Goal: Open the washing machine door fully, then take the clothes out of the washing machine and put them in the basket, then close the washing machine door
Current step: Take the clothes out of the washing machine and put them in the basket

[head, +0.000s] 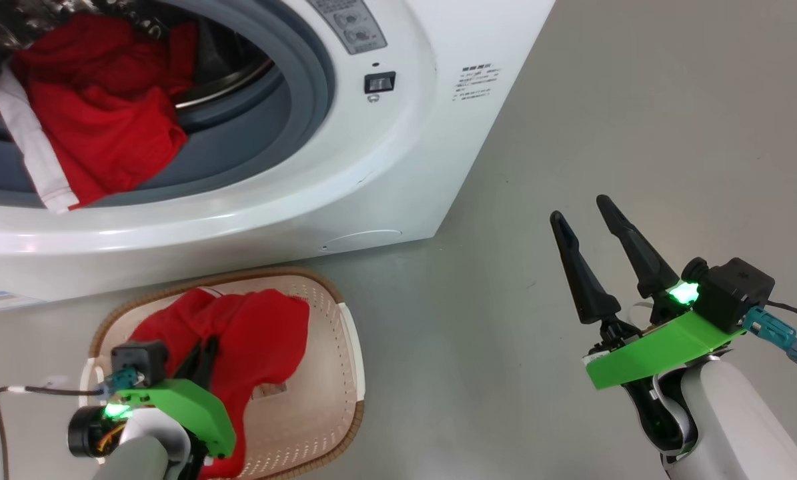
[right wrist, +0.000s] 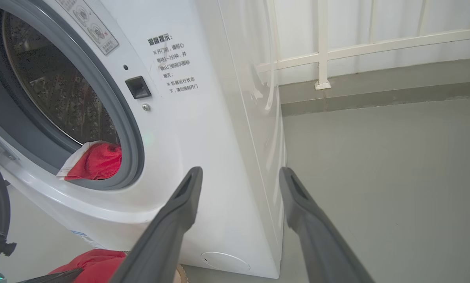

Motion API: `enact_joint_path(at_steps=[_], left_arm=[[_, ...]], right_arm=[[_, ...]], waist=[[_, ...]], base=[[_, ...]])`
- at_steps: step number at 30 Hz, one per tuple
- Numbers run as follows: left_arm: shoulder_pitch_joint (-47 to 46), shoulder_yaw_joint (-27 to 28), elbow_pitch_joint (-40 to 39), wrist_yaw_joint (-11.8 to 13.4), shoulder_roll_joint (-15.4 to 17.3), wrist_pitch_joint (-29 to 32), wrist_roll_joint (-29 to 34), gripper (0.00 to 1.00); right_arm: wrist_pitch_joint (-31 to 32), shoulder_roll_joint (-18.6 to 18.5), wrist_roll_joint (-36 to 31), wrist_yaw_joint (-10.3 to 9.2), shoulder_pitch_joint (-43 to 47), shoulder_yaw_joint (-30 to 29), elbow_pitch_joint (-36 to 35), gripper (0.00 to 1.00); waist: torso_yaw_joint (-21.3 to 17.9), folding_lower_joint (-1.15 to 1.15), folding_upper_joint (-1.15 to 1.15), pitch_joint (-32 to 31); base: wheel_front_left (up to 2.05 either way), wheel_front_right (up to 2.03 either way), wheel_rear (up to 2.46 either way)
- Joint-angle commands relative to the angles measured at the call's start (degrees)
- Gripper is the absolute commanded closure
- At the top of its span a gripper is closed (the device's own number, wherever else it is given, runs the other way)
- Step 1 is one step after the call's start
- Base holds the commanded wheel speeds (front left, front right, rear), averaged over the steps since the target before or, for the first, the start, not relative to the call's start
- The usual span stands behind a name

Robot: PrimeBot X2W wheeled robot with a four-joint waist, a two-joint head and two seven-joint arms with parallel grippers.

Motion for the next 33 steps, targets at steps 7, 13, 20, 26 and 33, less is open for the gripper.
enact_joint_path(at_steps=[7, 13, 20, 26, 33], left_arm=[[-4.62, -0.60, 10.07, -0.96, -1.30, -1.21, 0.32, 1.00], [-6.41, -0.89, 14.12, -1.05, -2.33, -1.36, -0.49, 0.00], [-5.91, -0.29, 12.66, -1.07, -1.90, -1.40, -1.92, 0.00], [-4.82, 0.83, 9.59, -1.08, -1.09, -1.40, -2.53, 0.00], [-3.36, 2.97, 3.71, -1.08, 1.03, -1.41, -1.24, 0.00]], right_arm=[[-0.27, 0.09, 0.41, 0.09, -0.99, 1.18, -1.10, 0.00], [-0.27, 0.24, 0.38, 0.09, -1.24, 1.15, -1.15, 0.00], [-0.27, 0.36, 0.28, 0.09, -1.25, 0.97, -1.15, 0.00], [-0.27, 0.27, 0.26, 0.09, -1.16, 0.80, -1.10, 0.00], [-0.27, 0.02, 0.20, 0.09, -0.97, 0.58, -1.18, 0.00]], waist=[[-0.69, 0.00, 0.00, 0.70], [-0.84, 0.00, 0.00, 1.05], [-0.70, 0.00, 0.00, 1.22], [-0.39, 0.00, 0.00, 1.11], [0.18, 0.00, 0.00, 0.94]], base=[[0.00, 0.00, 0.00], [0.00, 0.00, 0.00], [0.00, 0.00, 0.00], [0.00, 0.00, 0.00], [0.00, 0.00, 0.00]])
